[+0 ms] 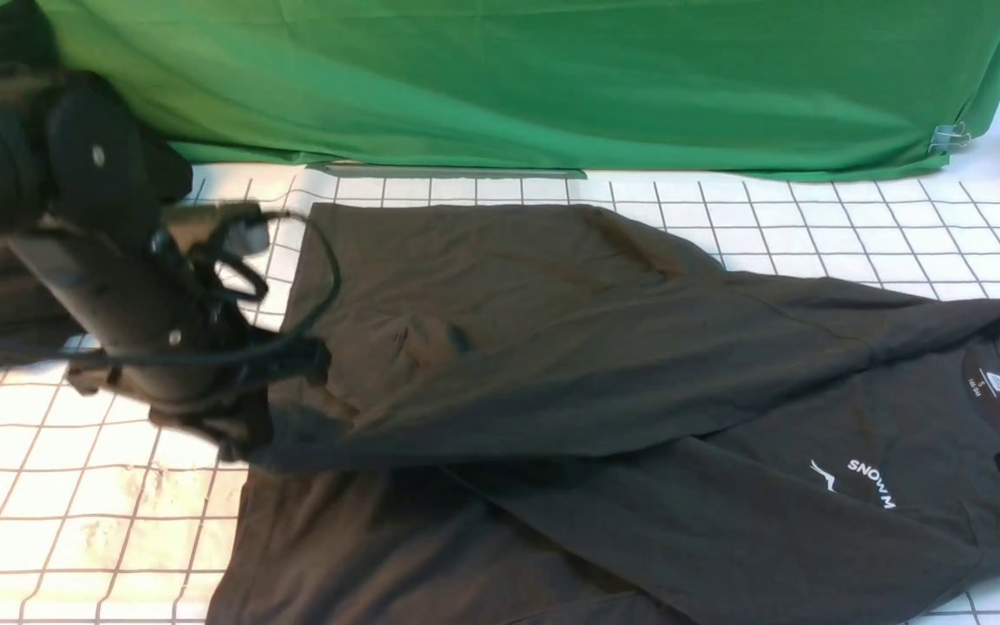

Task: Fold a long-sleeved shirt over a white checkered tablecloth.
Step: 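Fold the left side of the dark shirt inward over its body with the left gripper, then grasp the near edge of the shirt at its hem and shoulder corners, then fold the black garment in half by bringing its near edge over to the far edge, then pull the folded dark garment lengthwise by its ends to straighten it flat on the table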

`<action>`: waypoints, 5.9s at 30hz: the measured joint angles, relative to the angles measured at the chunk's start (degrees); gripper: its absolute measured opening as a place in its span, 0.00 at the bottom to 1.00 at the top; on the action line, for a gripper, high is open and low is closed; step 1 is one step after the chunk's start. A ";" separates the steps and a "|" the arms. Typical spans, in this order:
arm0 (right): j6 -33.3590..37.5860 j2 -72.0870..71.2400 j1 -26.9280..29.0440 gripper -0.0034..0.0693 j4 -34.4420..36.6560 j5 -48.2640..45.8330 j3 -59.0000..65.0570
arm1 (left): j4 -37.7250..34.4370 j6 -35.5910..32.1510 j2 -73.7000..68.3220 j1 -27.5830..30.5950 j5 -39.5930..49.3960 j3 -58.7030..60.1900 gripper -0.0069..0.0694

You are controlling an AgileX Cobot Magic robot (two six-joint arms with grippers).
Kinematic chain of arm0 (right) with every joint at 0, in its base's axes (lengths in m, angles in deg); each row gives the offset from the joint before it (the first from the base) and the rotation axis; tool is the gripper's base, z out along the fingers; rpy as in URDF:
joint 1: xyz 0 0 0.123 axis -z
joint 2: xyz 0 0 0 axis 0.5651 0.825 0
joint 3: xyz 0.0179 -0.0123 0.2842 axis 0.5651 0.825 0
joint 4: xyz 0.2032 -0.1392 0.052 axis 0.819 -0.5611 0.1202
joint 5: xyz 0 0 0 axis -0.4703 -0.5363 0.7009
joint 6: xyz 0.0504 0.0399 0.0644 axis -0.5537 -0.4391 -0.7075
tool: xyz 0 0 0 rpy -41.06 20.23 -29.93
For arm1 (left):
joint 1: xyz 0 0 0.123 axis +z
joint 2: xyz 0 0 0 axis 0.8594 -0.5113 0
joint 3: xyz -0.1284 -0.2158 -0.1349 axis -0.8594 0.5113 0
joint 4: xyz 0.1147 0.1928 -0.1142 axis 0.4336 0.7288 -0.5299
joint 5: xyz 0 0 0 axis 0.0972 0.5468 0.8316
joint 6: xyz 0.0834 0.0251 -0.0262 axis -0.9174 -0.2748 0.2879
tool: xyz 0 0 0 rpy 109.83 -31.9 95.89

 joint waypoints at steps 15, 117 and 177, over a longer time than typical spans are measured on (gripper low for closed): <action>0.13 0.00 0.00 0.04 0.19 0.00 0.00 | 1.10 -0.27 2.80 -2.63 12.51 8.23 0.80; 16.56 28.83 6.75 0.05 6.40 -8.27 -21.08 | 7.10 1.59 5.52 3.47 7.36 -12.60 0.12; 20.09 49.68 33.35 0.66 13.29 -10.46 -22.22 | -2.68 -13.66 -21.67 -3.28 9.17 -31.00 0.09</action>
